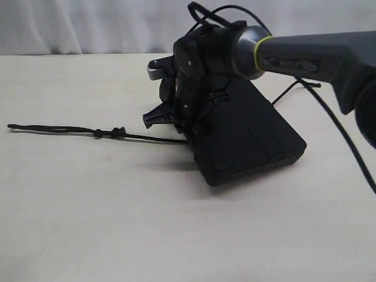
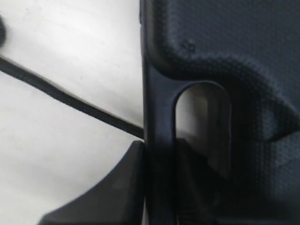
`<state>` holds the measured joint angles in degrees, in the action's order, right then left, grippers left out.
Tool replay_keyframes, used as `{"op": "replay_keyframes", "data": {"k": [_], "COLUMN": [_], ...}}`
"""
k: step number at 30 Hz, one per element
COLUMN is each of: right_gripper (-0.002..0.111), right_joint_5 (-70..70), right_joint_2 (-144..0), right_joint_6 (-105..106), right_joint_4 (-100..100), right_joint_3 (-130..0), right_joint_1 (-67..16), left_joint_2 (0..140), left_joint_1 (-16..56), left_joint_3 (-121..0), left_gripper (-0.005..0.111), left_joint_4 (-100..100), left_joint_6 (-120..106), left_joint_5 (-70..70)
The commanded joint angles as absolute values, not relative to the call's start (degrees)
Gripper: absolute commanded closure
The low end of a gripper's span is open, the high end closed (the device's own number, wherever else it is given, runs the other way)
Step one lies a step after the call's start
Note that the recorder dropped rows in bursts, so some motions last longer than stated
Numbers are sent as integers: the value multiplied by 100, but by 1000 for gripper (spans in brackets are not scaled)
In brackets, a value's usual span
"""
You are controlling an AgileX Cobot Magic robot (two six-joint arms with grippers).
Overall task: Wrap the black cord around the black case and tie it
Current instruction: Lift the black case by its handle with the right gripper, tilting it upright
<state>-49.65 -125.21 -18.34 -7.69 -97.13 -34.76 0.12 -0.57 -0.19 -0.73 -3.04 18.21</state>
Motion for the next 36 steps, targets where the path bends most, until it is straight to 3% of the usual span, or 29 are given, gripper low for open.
{"op": "replay_keyframes", "data": {"k": [1,14,23,36], "right_gripper": [104,104,104,104], "right_joint_5": [-5587,-6197,-6988,-6996], "right_joint_2": [-12014,-11387,-11368,-11578], "right_joint_6": [-1568,-712,649,1927], "right_joint_4": [-778,133,2186,4253], "right_joint_3": [-9729,-9781,-10357,-10531], "right_joint_1": [-3475,-3075,-2063,-533], "left_joint_2": [0,0,0,0], "left_joint_1": [-58,-58,-58,-58], "left_joint_3": [0,0,0,0], "left_gripper": [107,107,107,107], "left_joint_4": [-72,-72,-72,-72], "left_joint_6": [-297,-297,-297,-297], "left_joint_5": [1754,1754,1754,1754]}}
